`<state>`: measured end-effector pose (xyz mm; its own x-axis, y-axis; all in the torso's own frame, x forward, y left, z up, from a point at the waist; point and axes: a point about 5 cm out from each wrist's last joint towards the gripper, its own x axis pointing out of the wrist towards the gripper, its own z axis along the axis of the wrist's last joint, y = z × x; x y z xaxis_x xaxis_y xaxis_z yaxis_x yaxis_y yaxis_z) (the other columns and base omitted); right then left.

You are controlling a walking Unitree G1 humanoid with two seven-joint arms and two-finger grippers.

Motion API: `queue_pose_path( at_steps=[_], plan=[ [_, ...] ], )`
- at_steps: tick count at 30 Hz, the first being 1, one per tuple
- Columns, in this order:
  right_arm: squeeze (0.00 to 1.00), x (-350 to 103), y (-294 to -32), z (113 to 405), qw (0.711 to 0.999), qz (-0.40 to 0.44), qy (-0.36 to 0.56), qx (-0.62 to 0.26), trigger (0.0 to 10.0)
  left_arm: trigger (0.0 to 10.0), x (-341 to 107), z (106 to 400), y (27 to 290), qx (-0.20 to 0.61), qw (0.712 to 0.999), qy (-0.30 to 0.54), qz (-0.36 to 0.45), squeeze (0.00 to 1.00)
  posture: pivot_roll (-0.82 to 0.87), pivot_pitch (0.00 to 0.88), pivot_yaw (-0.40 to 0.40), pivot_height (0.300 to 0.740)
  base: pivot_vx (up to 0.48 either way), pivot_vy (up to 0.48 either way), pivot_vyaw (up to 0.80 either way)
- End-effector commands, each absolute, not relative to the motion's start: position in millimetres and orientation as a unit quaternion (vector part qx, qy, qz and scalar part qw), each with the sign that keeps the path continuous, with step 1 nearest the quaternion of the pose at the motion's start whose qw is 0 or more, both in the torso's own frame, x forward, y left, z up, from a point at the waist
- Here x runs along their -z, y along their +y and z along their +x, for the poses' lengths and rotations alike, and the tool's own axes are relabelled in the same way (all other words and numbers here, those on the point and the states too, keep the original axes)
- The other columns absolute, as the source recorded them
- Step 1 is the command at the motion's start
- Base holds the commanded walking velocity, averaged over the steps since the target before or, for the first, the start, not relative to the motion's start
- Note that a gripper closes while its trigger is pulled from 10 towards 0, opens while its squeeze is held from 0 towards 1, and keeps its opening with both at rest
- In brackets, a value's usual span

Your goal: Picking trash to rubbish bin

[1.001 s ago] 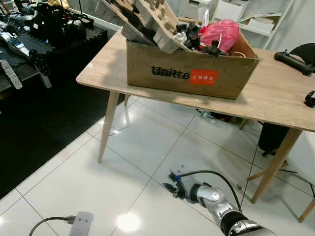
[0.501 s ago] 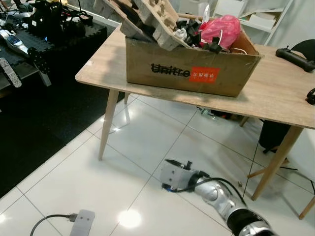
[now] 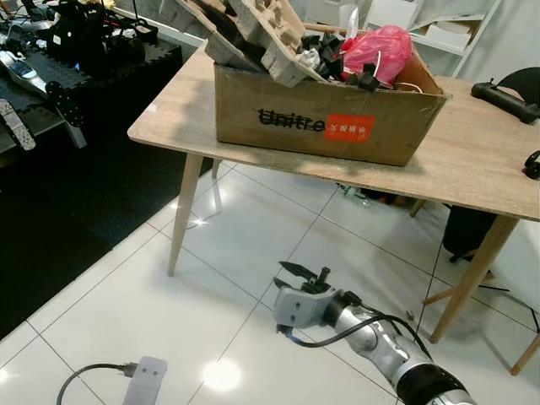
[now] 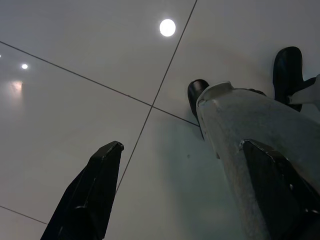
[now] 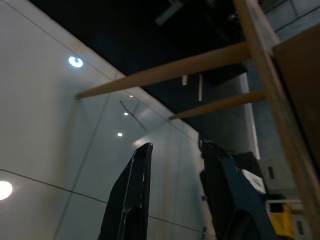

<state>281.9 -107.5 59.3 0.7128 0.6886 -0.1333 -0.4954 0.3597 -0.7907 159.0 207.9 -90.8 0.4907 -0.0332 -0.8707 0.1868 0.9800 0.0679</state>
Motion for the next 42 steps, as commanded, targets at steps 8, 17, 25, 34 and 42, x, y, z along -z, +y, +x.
queue_pose_path(
  at_steps=[8, 17, 25, 34, 42],
  plan=[
    [0.0, -54, -110, 281, 0.824, -0.422, -0.086, -0.368, 10.0, 10.0, 98, 144, 201, 0.073, 0.846, 0.524, 0.07, 0.0, 0.01, 0.115, -0.052, 0.74, 0.0, 0.0, 0.0],
    [0.0, -55, -111, 284, 0.823, -0.419, -0.083, -0.374, 10.0, 10.0, 99, 141, 200, 0.068, 0.846, 0.525, 0.064, 0.0, 0.03, 0.109, -0.05, 0.74, 0.0, 0.0, 0.0],
    [0.0, -55, -111, 285, 0.828, -0.417, -0.08, -0.366, 10.0, 10.0, 95, 150, 209, 0.064, 0.85, 0.517, 0.072, 0.0, 0.03, 0.095, -0.018, 0.74, 0.0, 0.0, 0.0],
    [0.0, -55, -108, 290, 0.825, -0.418, -0.074, -0.373, 10.0, 10.0, 91, 157, 213, 0.064, 0.853, 0.511, 0.08, 0.0, 0.02, 0.063, -0.009, 0.74, 0.0, 0.0, 0.0],
    [0.0, -54, -108, 290, 0.824, -0.415, -0.074, -0.377, 10.0, 10.0, 96, 149, 205, 0.064, 0.851, 0.518, 0.066, 0.0, 0.03, 0.071, -0.02, 0.74, 0.0, 0.0, 0.0]
  ],
)
